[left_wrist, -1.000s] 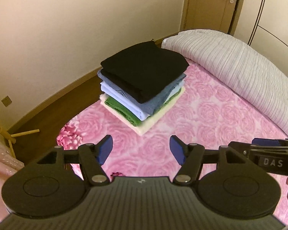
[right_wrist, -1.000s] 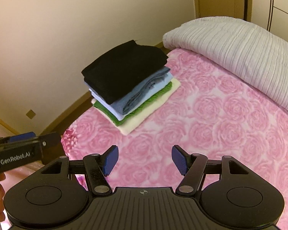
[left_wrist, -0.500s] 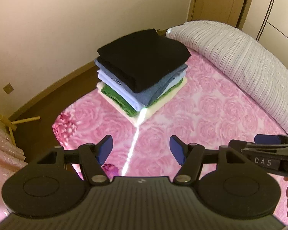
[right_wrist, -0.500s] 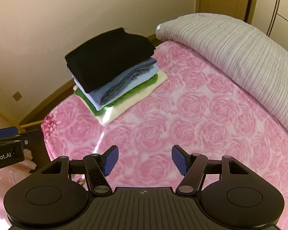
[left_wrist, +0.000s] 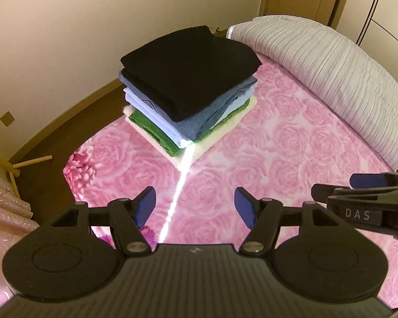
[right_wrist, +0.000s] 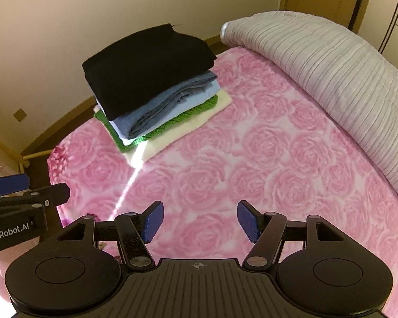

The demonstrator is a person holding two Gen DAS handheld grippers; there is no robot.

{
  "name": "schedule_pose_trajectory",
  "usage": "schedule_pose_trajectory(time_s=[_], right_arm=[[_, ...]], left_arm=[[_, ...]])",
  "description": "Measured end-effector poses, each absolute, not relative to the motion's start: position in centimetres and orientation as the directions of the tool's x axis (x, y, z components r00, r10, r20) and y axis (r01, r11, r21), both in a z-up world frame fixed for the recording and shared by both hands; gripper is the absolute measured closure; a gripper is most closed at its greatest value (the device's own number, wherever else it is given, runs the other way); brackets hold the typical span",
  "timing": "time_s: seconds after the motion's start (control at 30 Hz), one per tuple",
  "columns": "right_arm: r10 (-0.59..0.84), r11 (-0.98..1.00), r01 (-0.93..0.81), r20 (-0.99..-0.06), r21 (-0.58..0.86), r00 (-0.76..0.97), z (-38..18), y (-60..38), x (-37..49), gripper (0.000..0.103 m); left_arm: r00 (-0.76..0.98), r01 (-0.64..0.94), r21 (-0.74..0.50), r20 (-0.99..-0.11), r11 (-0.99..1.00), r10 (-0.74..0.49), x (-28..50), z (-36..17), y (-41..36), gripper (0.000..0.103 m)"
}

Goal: Fold clothes

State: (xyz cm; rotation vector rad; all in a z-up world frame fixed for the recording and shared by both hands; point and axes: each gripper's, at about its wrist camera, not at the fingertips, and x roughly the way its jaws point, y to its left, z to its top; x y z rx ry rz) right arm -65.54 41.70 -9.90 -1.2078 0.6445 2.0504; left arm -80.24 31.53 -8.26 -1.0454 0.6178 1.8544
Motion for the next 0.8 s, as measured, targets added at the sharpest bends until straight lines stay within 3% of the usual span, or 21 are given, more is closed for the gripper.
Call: schedule_pose_trajectory(time_s=[0.8], right_arm=[[0.263, -0.652, -0.752, -0.900, 0.100, -0.347, -11.8, 46.9, -68.1, 0.038]], left_arm=[[-0.230, -0.886, 0.002, -0.871, -0.464, 0.434, -81.3, -10.5, 36.1, 0.041]])
